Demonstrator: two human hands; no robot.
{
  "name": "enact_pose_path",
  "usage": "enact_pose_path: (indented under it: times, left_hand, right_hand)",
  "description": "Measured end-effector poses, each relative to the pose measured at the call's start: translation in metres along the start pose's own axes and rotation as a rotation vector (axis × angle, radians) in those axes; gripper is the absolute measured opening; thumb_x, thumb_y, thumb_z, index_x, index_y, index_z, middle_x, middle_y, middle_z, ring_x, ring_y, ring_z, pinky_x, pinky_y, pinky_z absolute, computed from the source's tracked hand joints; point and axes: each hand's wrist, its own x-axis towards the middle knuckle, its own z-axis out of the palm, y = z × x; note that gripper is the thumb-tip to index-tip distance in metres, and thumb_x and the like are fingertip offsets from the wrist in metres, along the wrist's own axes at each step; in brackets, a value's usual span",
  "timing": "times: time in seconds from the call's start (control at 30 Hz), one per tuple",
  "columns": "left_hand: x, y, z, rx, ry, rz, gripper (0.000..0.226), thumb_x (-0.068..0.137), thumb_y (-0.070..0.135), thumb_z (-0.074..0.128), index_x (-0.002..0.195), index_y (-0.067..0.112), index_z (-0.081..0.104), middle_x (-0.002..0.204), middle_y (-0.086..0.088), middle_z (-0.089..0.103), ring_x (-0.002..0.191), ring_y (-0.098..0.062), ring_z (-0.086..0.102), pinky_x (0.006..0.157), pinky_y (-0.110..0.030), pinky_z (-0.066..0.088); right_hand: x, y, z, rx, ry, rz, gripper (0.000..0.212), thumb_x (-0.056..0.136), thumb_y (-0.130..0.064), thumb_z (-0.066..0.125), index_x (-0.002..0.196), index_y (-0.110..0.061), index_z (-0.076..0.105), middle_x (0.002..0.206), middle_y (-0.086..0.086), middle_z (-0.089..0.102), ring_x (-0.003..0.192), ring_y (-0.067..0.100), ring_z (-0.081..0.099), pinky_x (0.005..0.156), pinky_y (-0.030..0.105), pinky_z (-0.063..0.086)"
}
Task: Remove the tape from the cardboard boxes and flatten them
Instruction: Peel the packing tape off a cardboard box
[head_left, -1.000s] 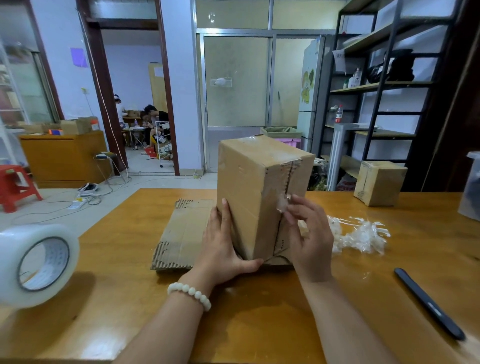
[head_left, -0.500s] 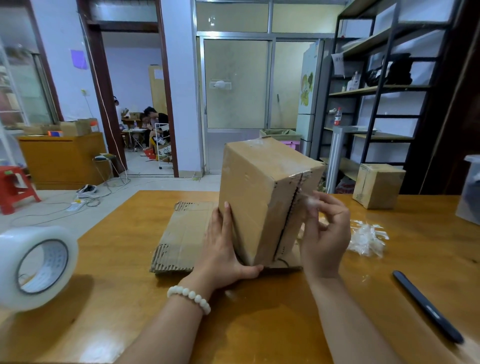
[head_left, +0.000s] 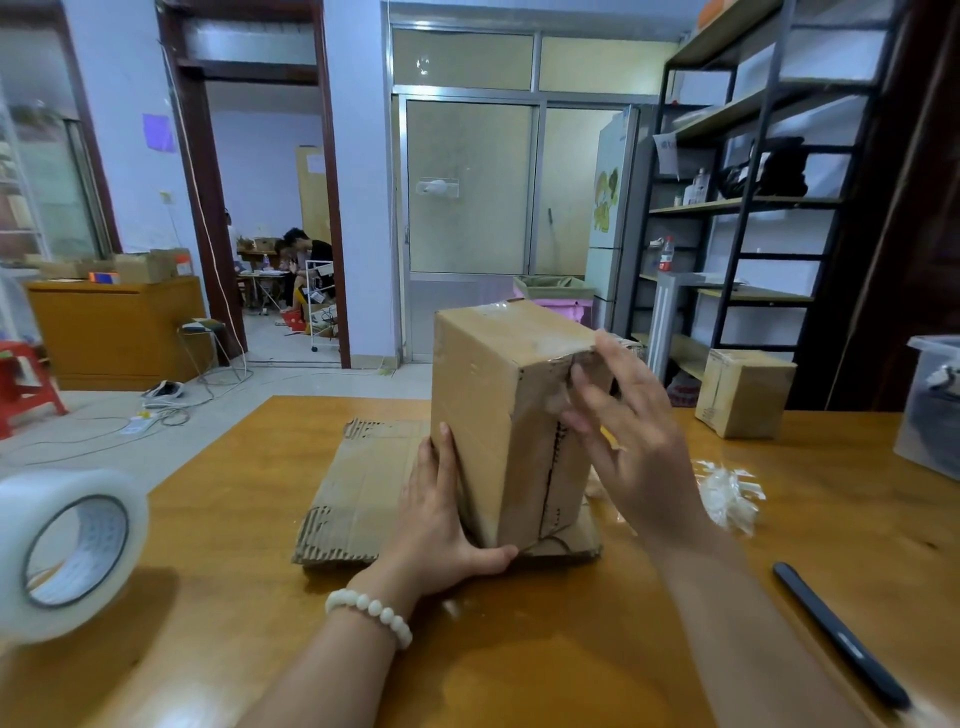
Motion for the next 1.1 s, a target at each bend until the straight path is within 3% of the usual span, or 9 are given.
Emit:
enact_pose_path:
  times: [0.1, 0.17, 0.3, 0.43, 0.63, 0.7, 0.87, 1.0, 1.1]
  left_hand:
    - [0.000, 0.000, 0.000, 0.000, -0.006, -0.002, 0.137, 0.043, 0.086, 0.056, 0.118, 0.052, -0.053, 0.159, -0.001, -0.024, 0.148, -0.020, -0.013, 0.122, -0.045, 0.005]
    - [0.000, 0.001, 0.001, 0.001, -0.010, -0.004, 0.137, 0.043, 0.086, 0.056, 0.119, 0.052, -0.052, 0.159, 0.000, -0.023, 0.148, -0.020, -0.013, 0.122, -0.046, 0.007]
    - [-0.001, 0.002, 0.000, -0.001, 0.004, -0.010, 0.137, 0.042, 0.086, 0.057, 0.120, 0.053, -0.052, 0.160, 0.000, -0.021, 0.149, -0.020, -0.011, 0.122, -0.046, 0.008]
    - [-0.001, 0.002, 0.000, -0.019, -0.003, -0.018, 0.137, 0.042, 0.087, 0.056, 0.120, 0.053, -0.051, 0.160, 0.000, -0.021, 0.149, -0.020, -0.012, 0.122, -0.045, 0.007]
    - [-0.001, 0.003, -0.001, 0.000, -0.002, -0.002, 0.134, 0.043, 0.086, 0.054, 0.117, 0.054, -0.053, 0.160, -0.003, -0.021, 0.148, -0.021, -0.011, 0.122, -0.043, 0.005]
    - [-0.001, 0.002, 0.000, -0.005, -0.002, 0.001, 0.135, 0.044, 0.086, 0.055, 0.118, 0.053, -0.052, 0.160, -0.004, -0.020, 0.149, -0.022, -0.010, 0.122, -0.044, 0.006]
    - [-0.001, 0.001, 0.001, 0.000, -0.001, 0.004, 0.135, 0.044, 0.085, 0.055, 0.119, 0.053, -0.053, 0.159, -0.001, -0.023, 0.148, -0.020, -0.012, 0.120, -0.041, 0.003]
    - [-0.001, 0.000, 0.002, 0.015, 0.005, 0.025, 0.142, 0.054, 0.076, 0.071, 0.119, 0.052, -0.053, 0.159, -0.001, -0.024, 0.148, -0.020, -0.014, 0.119, -0.039, 0.001]
    - [0.000, -0.002, 0.003, 0.031, 0.010, 0.043, 0.144, 0.060, 0.069, 0.076, 0.118, 0.051, -0.054, 0.158, 0.000, -0.025, 0.147, -0.019, -0.015, 0.118, -0.037, 0.000]
  right_hand:
    - [0.004, -0.001, 0.000, -0.014, -0.014, -0.042, 0.017, 0.090, -0.014, 0.058, 0.098, -0.001, 0.066, 0.130, 0.021, 0.055, 0.126, 0.034, 0.047, 0.109, 0.036, 0.037]
    - [0.005, -0.001, -0.002, 0.067, 0.046, 0.000, 0.005, 0.090, -0.010, 0.056, 0.094, -0.008, 0.054, 0.125, 0.019, 0.057, 0.124, 0.028, 0.051, 0.106, 0.030, 0.041]
    - [0.018, 0.000, -0.006, 0.150, 0.196, 0.069, 0.011, 0.090, -0.006, 0.054, 0.093, -0.011, 0.045, 0.102, 0.018, 0.067, 0.104, 0.014, 0.060, 0.089, 0.026, 0.052]
    - [0.013, 0.003, -0.004, 0.078, 0.004, 0.011, 0.015, 0.089, -0.022, 0.060, 0.090, -0.011, 0.051, 0.115, 0.016, 0.063, 0.115, 0.023, 0.055, 0.102, 0.031, 0.044]
    - [0.026, 0.008, -0.019, 0.100, -0.131, 0.035, 0.033, 0.083, -0.033, 0.060, 0.104, -0.009, 0.052, 0.112, 0.015, 0.062, 0.112, 0.017, 0.050, 0.107, 0.017, 0.031]
    - [0.033, 0.008, -0.019, 0.095, -0.211, 0.010, 0.040, 0.085, -0.033, 0.057, 0.113, -0.004, 0.057, 0.119, 0.014, 0.061, 0.118, 0.015, 0.050, 0.108, 0.026, 0.035]
    - [0.043, 0.005, -0.024, 0.141, -0.102, 0.043, 0.027, 0.089, -0.023, 0.056, 0.091, 0.003, 0.064, 0.098, 0.011, 0.071, 0.088, 0.024, 0.069, 0.073, 0.039, 0.058]
    - [0.045, 0.002, -0.022, 0.125, -0.058, 0.156, 0.033, 0.091, -0.032, 0.053, 0.087, 0.000, 0.059, 0.081, 0.010, 0.070, 0.068, 0.024, 0.067, 0.056, 0.038, 0.055]
    - [0.049, -0.001, -0.021, 0.147, -0.025, 0.232, 0.032, 0.089, -0.033, 0.060, 0.085, -0.001, 0.060, 0.072, 0.006, 0.066, 0.063, 0.016, 0.060, 0.055, 0.032, 0.049]
